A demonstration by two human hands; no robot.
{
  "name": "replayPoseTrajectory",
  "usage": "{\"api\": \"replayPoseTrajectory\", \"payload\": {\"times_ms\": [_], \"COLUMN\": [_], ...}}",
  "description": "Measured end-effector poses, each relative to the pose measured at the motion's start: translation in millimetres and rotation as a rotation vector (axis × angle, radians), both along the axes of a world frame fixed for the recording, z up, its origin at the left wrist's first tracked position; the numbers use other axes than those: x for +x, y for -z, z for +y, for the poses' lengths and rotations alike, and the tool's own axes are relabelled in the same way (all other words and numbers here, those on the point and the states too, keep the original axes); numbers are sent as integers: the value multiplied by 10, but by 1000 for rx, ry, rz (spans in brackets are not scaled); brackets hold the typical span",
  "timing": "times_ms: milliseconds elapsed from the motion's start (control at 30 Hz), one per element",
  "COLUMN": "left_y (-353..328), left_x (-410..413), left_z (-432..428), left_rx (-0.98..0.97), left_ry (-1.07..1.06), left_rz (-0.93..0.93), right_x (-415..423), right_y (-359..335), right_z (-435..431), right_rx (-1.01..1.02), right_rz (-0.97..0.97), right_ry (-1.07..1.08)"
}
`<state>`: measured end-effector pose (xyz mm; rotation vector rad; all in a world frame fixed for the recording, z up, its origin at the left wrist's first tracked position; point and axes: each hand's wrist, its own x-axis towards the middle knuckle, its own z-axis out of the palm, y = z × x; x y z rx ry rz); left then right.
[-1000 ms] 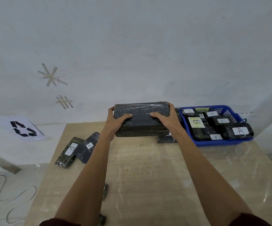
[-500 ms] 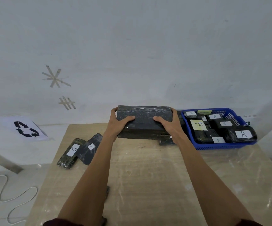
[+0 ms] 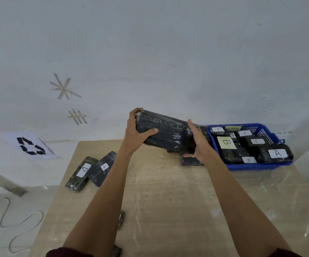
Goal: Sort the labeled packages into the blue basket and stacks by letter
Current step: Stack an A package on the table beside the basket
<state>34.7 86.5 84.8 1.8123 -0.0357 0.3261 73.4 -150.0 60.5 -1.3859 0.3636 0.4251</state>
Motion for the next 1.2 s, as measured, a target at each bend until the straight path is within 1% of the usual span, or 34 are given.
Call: {"api": "replayPoseTrajectory", "payload": {"times_ms": [100,167,233,367,533,600,700,767,867,967,1033,1133,1200], "left_y": [40,60,55,7,4,17,67,114,200,226,204,152,112], "left_x": [-9,-13,-36,-74,11,16,-11,-54,-104,-130,-132,-125,-125], "left_z": [0,-9,-39,-112,-74,-27,32,41,48,70,74,66,40], "left_rx": [39,55,28,-67,-235,-280,-351,-412,-485,-464,-419,-352,-340], "left_ry": [35,61,99,68,63,51,-2,-47,-97,-88,-83,-76,-72], "left_rz": [-1,18,66,220,508,562,569,568,516,450,427,389,372], "right_x": [76,-42,-118,-122,-114,-120,-175,-172,-138,-87,-66,-55,-58], "right_y": [111,-5,-75,-103,-106,-90,-145,-164,-215,-266,-282,-238,-197], "right_z": [-20,9,39,23,-24,-47,-52,-62,-58,-2,53,99,113], "right_rx": [45,25,29,18,8,7,-22,-28,-58,-105,-144,-169,-163], "right_rz": [38,10,-22,-109,-155,-213,-326,-344,-291,-202,-154,-178,-210], "right_ry": [64,104,128,164,109,94,-15,-85,-175,-253,-241,-123,-46]}}
